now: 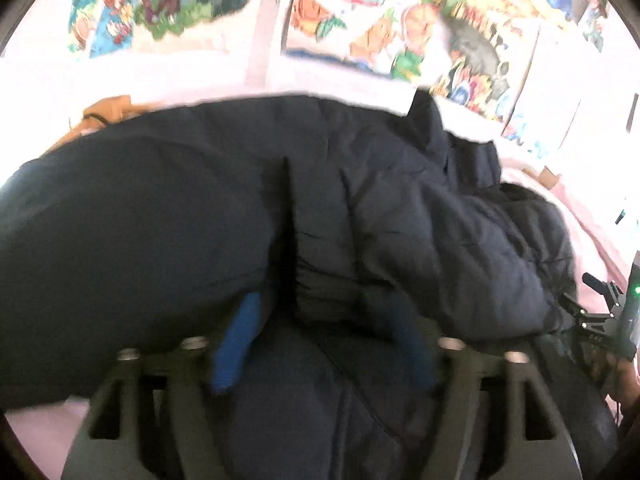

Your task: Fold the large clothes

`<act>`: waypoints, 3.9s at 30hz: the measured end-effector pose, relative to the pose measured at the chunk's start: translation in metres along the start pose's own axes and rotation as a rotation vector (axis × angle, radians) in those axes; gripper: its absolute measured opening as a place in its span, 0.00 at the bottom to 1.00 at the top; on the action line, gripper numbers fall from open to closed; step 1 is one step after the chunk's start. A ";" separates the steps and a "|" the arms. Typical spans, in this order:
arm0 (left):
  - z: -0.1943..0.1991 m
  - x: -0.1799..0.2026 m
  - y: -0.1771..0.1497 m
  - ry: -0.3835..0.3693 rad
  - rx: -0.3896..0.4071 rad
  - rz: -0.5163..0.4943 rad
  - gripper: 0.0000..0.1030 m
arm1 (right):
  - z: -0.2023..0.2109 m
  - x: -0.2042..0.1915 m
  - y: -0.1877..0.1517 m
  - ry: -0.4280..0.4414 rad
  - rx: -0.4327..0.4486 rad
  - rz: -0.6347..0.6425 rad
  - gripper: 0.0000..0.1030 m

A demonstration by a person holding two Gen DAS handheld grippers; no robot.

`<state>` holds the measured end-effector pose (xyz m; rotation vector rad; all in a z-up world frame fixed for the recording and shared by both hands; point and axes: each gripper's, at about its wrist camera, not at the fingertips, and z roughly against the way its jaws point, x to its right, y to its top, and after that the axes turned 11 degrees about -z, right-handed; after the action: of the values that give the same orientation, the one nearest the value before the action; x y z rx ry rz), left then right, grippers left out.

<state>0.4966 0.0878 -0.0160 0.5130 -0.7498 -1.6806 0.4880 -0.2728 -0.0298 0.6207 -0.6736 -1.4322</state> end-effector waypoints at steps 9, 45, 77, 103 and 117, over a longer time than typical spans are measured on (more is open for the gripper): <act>0.102 -0.053 -0.026 0.110 0.139 0.340 0.85 | 0.061 -0.039 0.004 0.151 0.051 0.143 1.00; 0.203 -0.225 -0.132 0.365 0.383 1.024 0.25 | 0.114 -0.046 -0.025 0.258 -0.141 -0.008 1.00; 0.150 0.118 0.151 -0.077 0.455 -0.225 0.08 | 0.099 0.034 0.013 0.185 0.041 -0.243 1.00; -0.069 0.209 0.035 -0.346 -0.006 -0.379 0.07 | 0.035 0.116 0.003 0.541 -0.043 -0.661 1.00; -0.072 0.220 0.022 -0.476 -0.086 -0.424 0.59 | -0.013 0.091 0.011 0.863 -0.252 -0.853 1.00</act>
<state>0.5092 -0.1430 -0.0390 0.2151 -0.9485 -2.2641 0.5070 -0.3632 -0.0267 1.2937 0.5194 -1.7494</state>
